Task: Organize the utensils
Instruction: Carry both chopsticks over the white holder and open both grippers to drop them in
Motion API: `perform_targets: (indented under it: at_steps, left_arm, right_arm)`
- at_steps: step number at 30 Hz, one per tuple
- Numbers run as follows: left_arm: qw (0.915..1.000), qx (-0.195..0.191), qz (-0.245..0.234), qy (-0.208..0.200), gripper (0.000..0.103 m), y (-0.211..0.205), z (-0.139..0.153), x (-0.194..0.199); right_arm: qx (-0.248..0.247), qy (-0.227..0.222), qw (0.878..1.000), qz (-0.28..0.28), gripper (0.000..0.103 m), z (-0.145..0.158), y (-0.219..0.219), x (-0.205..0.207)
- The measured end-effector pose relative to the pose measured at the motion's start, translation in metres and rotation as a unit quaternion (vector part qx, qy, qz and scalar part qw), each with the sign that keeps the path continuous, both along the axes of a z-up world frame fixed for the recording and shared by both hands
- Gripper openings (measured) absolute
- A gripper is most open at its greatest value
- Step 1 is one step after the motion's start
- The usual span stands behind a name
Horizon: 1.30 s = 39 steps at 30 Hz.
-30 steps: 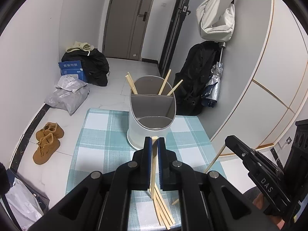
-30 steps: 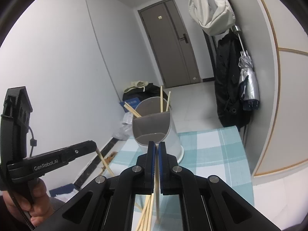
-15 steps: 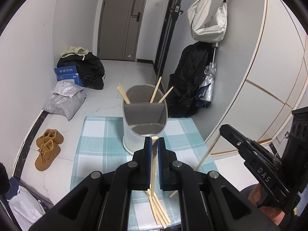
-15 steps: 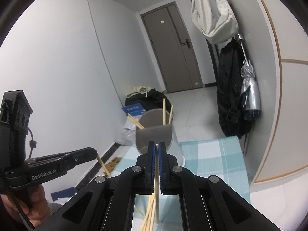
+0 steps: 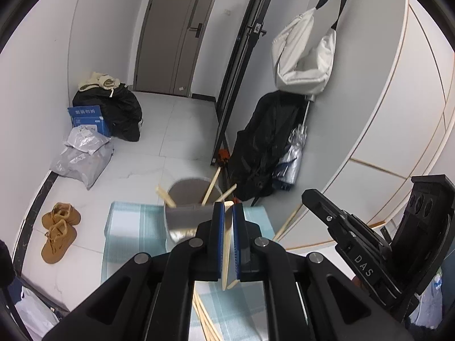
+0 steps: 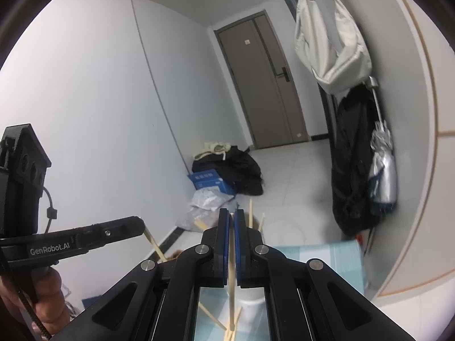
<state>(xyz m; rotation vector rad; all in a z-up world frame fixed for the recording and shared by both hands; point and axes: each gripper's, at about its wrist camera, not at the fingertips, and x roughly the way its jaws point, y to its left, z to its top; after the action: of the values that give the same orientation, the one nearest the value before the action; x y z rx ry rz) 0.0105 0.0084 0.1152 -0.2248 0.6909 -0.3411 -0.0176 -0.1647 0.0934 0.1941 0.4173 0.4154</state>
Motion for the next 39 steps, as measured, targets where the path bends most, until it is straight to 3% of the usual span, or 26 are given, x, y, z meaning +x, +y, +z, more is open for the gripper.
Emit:
perform_targets:
  at_steps: [12,19,30,39]
  left_arm:
    - [0.9997,-0.020,0.009,-0.010,0.002,0.013,0.034,0.055]
    - [0.9996,-0.020,0.019,-0.011,0.002,0.022,0.032,0.086]
    - [0.9995,-0.005,0.031,0.001,0.002,0.037,0.000,0.123]
    - [0.9994,0.019,0.030,-0.006,0.002,0.035,-0.013,0.123]
  right_arm:
    - [0.004,-0.026,0.999,0.023,0.003,0.051,0.014,0.060]
    - [0.009,-0.032,0.999,0.024,0.003,0.064,0.021,0.098]
    - [0.004,-0.030,0.999,0.018,0.003,0.047,0.037,0.145]
    - [-0.022,-0.009,1.000,0.020,0.003,0.016,0.048,0.153]
